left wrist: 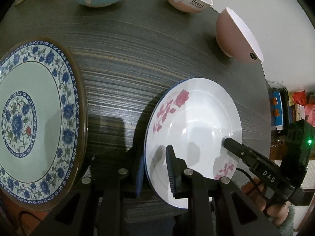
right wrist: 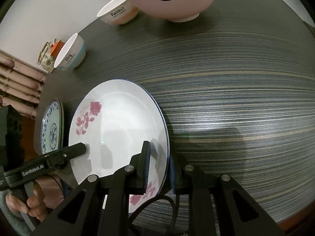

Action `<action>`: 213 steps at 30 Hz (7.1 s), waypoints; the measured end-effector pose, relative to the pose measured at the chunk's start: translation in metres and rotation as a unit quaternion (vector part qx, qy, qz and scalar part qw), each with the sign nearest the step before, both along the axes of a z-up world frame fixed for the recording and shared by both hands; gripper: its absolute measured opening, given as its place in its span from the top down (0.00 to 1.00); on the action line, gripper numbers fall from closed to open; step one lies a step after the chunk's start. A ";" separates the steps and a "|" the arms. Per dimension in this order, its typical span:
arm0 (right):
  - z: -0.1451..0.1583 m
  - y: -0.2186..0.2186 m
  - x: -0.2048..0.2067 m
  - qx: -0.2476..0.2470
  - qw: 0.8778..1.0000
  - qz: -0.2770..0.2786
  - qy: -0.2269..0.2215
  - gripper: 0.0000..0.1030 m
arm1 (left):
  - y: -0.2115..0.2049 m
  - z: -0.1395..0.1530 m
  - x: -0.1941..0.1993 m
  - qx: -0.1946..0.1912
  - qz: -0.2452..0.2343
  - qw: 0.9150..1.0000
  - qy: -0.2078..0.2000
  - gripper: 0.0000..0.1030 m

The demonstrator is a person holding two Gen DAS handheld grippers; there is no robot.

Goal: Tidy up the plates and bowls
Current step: 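Lift the pink-flowered plate with both grippers and carry it toward the blue-and-white stack, then lower the pink-flowered plate onto the blue-and-white plate stack with both grippers, then open both grippers and withdraw them from the plate stack, then move both grippers toward the large pink bowl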

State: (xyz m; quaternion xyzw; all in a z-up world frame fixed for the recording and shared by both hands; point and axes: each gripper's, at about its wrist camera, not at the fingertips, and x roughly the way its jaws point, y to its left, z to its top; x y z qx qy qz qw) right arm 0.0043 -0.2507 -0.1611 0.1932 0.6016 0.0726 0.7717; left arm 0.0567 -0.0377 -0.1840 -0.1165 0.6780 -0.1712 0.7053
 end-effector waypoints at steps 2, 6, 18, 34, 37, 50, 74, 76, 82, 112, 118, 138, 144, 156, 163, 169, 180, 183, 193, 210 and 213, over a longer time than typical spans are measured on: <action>0.000 -0.001 0.001 0.004 1.000 -0.001 0.003 0.82 | 0.004 0.003 0.000 0.003 -0.003 1.000 0.001 0.80; 0.001 -0.002 -0.002 0.009 1.000 0.002 0.006 0.81 | 0.007 0.006 -0.001 0.003 -0.003 1.000 0.003 0.80; 0.001 -0.002 -0.005 0.004 1.000 0.011 0.004 0.83 | 0.005 0.008 -0.009 0.009 -0.004 1.000 -0.011 0.80; 0.012 0.002 -0.010 -0.004 1.000 0.008 -0.010 0.87 | 0.011 0.023 -0.013 0.005 0.003 0.999 -0.036 0.80; 0.015 0.004 -0.012 -0.003 1.000 0.010 -0.013 0.87 | 0.016 0.025 -0.012 0.004 0.006 0.999 -0.039 0.80; 0.035 0.014 -0.014 -0.007 0.999 0.019 -0.036 0.87 | 0.037 0.046 -0.013 -0.005 0.022 0.998 -0.063 0.80; 0.072 0.105 0.017 -0.011 0.992 0.104 -0.073 0.86 | 0.150 0.074 -0.019 -0.009 0.139 0.985 -0.098 0.80; 0.073 0.118 0.021 -0.013 0.990 0.117 -0.075 0.86 | 0.162 0.072 -0.020 -0.010 0.153 0.983 -0.099 0.80; 0.071 0.153 0.028 -0.017 0.986 0.147 -0.077 0.86 | 0.199 0.064 -0.021 -0.008 0.196 0.975 -0.103 0.80; 0.038 0.226 0.041 -0.031 0.979 0.197 -0.050 0.85 | 0.257 0.020 -0.021 -0.037 0.276 0.957 -0.074 0.80; 0.036 0.237 0.042 -0.045 0.977 0.204 -0.049 0.83 | 0.261 0.023 -0.022 -0.031 0.277 0.957 -0.080 0.80; 0.038 0.255 0.043 -0.068 0.974 0.214 -0.041 0.67 | 0.245 0.032 -0.023 0.037 0.254 0.961 -0.107 0.78; 0.039 0.257 0.042 -0.067 0.974 0.212 -0.042 0.64 | 0.236 0.035 -0.021 0.068 0.241 0.961 -0.119 0.78; 0.039 0.257 0.038 -0.059 0.975 0.208 -0.045 0.58 | 0.223 0.048 -0.023 0.113 0.221 0.954 -0.169 0.75; 0.039 0.254 0.033 -0.055 0.976 0.205 -0.047 0.57 | 0.221 0.047 -0.023 0.140 0.221 0.950 -0.169 0.75; 0.043 0.250 0.030 -0.045 0.978 0.196 -0.051 0.54 | 0.220 0.048 -0.026 0.159 0.219 0.946 -0.176 0.74; 0.055 0.214 0.014 -0.046 0.984 0.151 -0.080 0.50 | 0.221 0.050 -0.028 0.181 0.222 0.940 -0.184 0.67; 0.059 0.201 0.009 -0.069 0.984 0.134 -0.095 0.49 | 0.221 0.049 -0.028 0.185 0.223 0.939 -0.184 0.67; 0.057 0.176 0.002 -0.107 0.984 0.103 -0.099 0.46 | 0.223 0.050 -0.030 0.192 0.233 0.935 -0.184 0.67; 0.048 0.123 -0.005 -0.080 0.992 0.043 -0.090 0.46 | 0.229 0.062 -0.036 0.243 0.283 0.901 -0.220 0.66; 0.047 0.108 -0.006 -0.072 0.993 0.028 -0.088 0.46 | 0.235 0.063 -0.038 0.256 0.295 0.894 -0.217 0.66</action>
